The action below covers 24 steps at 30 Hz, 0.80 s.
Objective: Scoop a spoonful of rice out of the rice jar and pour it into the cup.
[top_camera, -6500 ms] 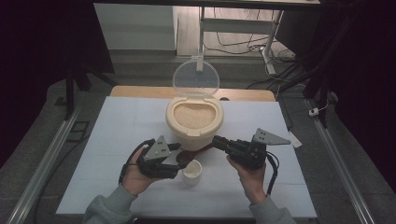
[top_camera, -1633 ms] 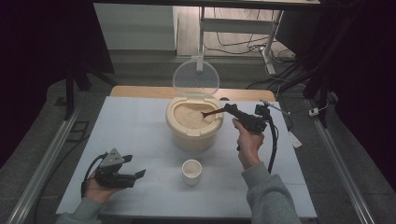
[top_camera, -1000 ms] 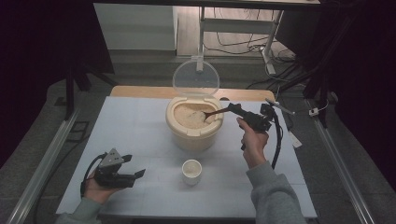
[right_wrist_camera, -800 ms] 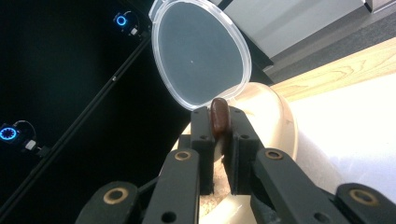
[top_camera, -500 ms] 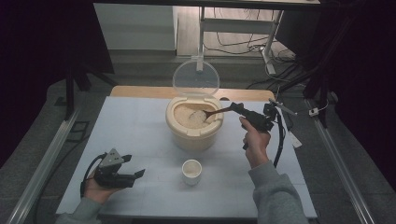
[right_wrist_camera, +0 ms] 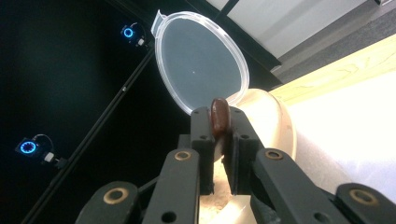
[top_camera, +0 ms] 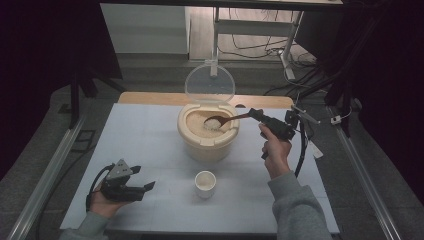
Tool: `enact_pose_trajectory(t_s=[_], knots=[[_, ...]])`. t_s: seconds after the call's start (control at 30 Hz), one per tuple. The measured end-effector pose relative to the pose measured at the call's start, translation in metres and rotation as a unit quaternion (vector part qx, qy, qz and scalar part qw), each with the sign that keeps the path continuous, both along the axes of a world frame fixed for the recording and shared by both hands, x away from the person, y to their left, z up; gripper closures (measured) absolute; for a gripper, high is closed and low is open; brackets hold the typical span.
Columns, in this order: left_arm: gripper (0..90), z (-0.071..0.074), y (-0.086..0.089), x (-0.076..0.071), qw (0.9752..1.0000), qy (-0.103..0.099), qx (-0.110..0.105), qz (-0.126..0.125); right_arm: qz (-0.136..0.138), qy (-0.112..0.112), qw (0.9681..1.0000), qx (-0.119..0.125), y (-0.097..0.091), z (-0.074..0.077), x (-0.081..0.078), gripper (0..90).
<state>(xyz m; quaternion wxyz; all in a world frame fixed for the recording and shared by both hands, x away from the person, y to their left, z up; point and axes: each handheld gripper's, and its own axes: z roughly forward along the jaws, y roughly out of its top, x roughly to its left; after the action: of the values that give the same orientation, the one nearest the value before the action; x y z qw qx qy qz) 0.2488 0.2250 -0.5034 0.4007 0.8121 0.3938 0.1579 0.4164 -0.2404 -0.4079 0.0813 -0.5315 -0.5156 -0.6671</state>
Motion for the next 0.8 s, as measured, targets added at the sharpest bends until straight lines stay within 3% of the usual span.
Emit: enact_pose_trajectory(t_s=[0.27,0.8], knots=[[22.3,0.0001,0.0003,0.0,1.0,0.0,0.0,0.0,0.002,0.005,0.9999,0.012,-0.003,0.0018,-0.0003,82.8],[22.3,-0.0005,0.0002,0.0004,1.0,0.002,0.002,0.0,0.017,-0.002,0.9998,0.011,-0.0066,0.0063,-0.0058,82.8]])
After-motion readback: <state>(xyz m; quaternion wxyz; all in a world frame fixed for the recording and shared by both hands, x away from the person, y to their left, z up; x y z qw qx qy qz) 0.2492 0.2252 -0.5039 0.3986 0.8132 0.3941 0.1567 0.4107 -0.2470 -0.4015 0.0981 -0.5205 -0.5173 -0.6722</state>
